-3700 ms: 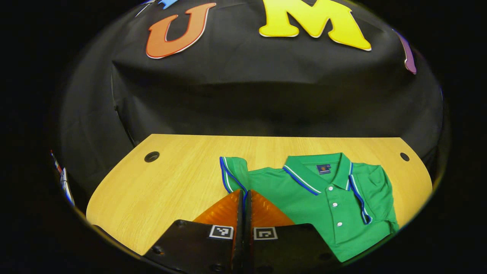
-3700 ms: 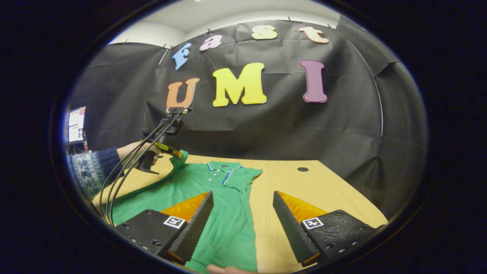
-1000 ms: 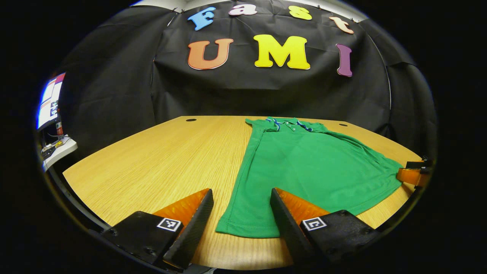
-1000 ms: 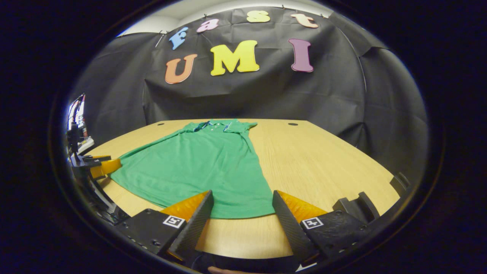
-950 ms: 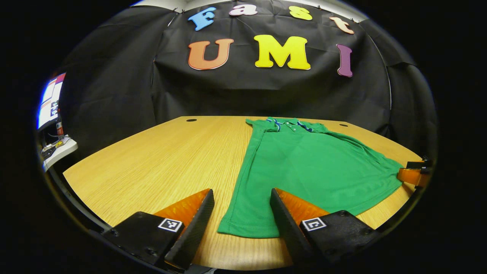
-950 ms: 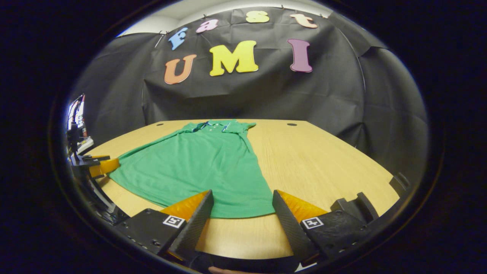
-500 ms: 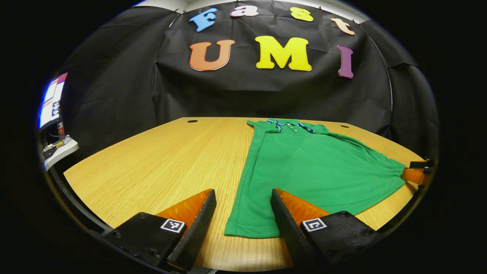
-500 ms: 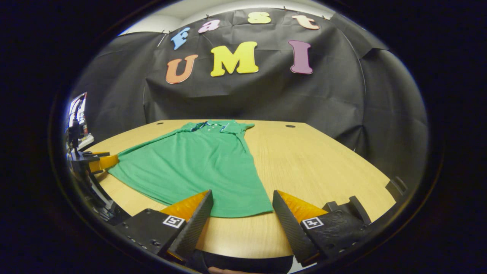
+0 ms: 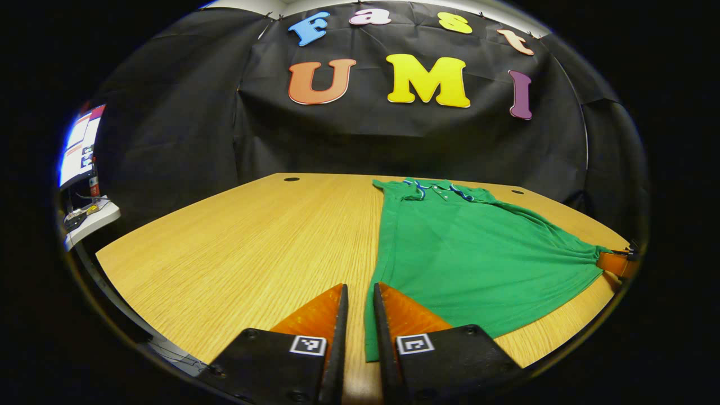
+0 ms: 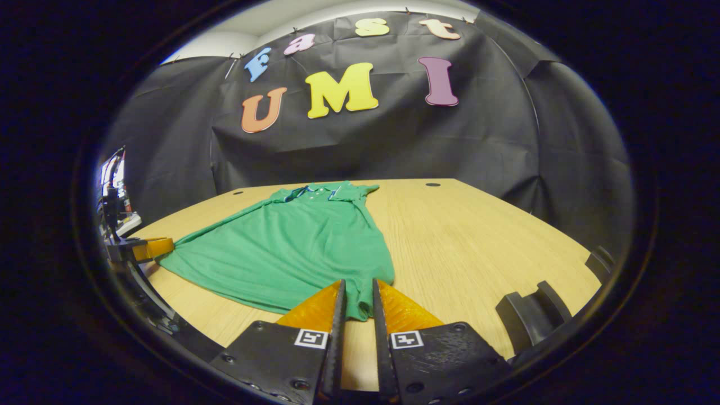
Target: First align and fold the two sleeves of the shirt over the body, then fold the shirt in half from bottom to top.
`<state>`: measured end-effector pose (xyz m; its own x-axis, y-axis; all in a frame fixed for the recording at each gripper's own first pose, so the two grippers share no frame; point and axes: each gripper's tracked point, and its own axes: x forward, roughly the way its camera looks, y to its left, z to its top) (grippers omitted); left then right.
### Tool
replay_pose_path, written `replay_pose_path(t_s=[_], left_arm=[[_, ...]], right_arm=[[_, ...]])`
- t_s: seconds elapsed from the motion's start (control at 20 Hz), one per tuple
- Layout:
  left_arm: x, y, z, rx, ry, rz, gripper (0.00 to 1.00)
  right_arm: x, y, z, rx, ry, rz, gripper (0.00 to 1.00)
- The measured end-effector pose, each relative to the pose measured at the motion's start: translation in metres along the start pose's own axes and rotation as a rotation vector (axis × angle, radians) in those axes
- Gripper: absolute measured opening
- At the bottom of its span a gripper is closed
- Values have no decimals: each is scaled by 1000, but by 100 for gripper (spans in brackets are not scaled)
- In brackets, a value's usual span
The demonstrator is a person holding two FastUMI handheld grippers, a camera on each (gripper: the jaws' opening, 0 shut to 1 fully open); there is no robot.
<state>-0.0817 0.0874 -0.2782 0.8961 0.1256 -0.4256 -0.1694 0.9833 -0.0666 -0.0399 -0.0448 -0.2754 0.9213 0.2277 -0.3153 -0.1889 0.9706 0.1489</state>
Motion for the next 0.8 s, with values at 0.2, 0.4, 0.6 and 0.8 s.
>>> replay_pose_path(t_s=[0.2, 0.4, 0.6, 0.8], left_arm=[[1, -14, 8, 17, -14, -51, 7], [-1, -17, 34, 45, -68, -59, 6], [11, -18, 70, 68, -115, -56, 6], [34, -24, 113, 79, -155, -75, 6]], right_arm=[[0, -1, 5, 24, 26, 15, 1], [-12, 4, 33, -25, -45, 23, 1], [-8, 11, 81, -72, -130, 23, 0], [18, 20, 125, -98, -168, 28, 1]])
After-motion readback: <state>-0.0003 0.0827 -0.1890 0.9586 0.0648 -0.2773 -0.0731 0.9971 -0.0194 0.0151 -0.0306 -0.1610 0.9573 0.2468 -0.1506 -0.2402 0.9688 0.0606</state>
